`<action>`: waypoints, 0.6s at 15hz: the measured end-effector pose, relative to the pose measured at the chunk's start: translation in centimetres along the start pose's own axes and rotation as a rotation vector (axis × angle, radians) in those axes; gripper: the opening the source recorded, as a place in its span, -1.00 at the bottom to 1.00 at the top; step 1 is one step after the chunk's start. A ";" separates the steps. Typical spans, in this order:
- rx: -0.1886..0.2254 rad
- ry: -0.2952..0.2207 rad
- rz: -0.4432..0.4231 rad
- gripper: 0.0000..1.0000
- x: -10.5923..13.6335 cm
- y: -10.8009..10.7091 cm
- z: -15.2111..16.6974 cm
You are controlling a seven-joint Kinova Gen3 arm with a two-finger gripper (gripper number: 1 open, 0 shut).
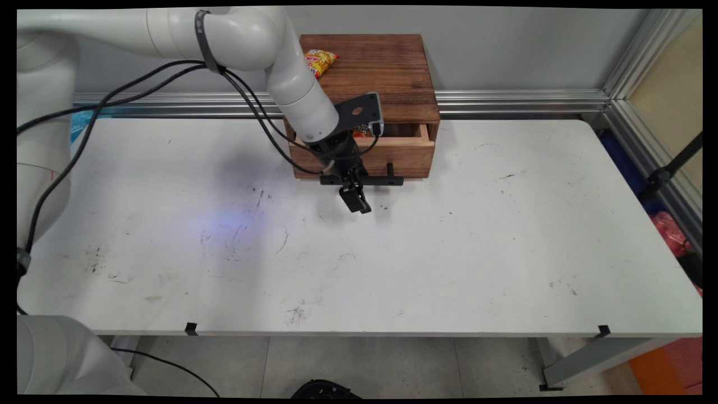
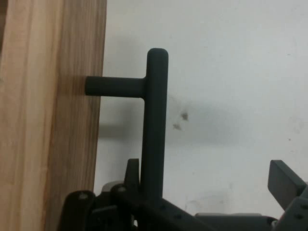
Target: Open the drawer
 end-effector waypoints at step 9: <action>-0.009 -0.008 0.011 1.00 -0.1 2.0 -0.1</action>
